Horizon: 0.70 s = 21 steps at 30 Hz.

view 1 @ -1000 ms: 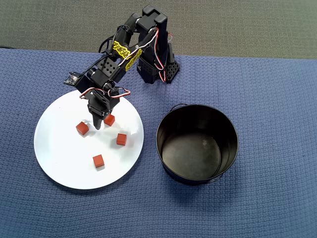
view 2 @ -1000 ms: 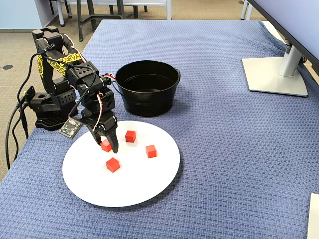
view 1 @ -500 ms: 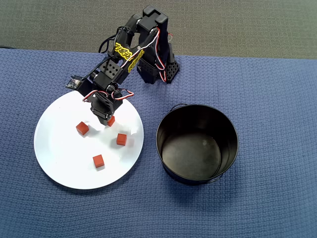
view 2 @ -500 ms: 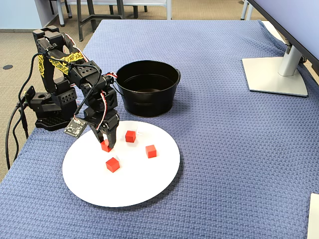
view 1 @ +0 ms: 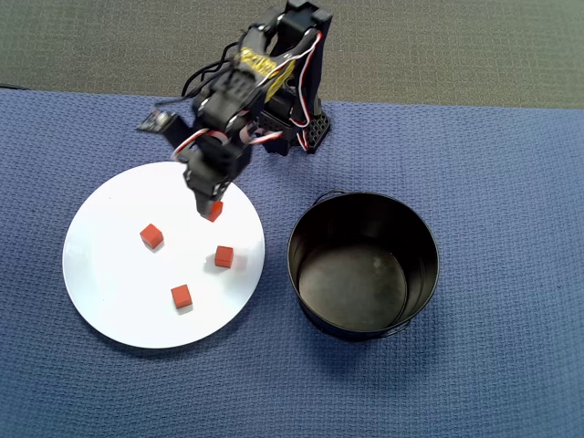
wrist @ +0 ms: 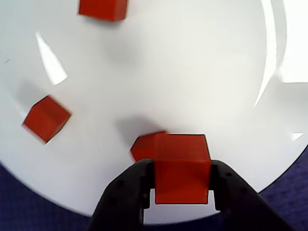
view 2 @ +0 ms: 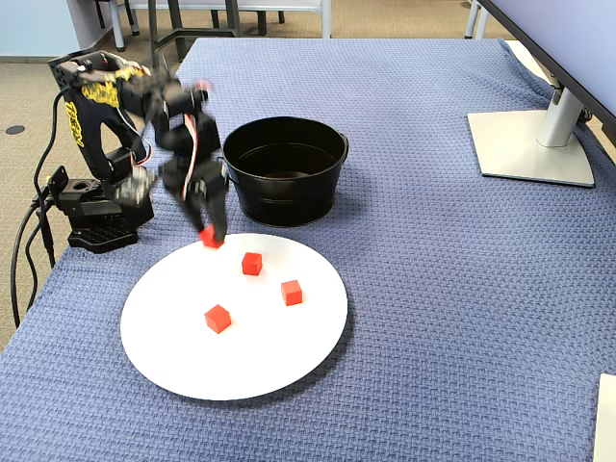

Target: Pick up the red cubes from the white plate and place them in the black recipient

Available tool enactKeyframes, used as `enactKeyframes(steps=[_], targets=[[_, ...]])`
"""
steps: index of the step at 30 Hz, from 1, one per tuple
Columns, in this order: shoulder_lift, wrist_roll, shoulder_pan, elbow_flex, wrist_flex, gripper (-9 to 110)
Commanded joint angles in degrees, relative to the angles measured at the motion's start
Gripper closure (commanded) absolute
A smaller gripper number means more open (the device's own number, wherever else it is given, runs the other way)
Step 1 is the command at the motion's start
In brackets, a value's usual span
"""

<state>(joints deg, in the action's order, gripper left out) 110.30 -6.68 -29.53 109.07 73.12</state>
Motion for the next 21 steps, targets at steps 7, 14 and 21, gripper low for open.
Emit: enactKeyframes(steps=[7, 14, 21], targets=[[5.98, 16.26, 24.08, -11.6, -3.52, 102], [-10.11, 24.26, 41.48, -22.15, -5.98, 102], [-14.68, 11.95, 49.48, -27.16, 0.0, 65]])
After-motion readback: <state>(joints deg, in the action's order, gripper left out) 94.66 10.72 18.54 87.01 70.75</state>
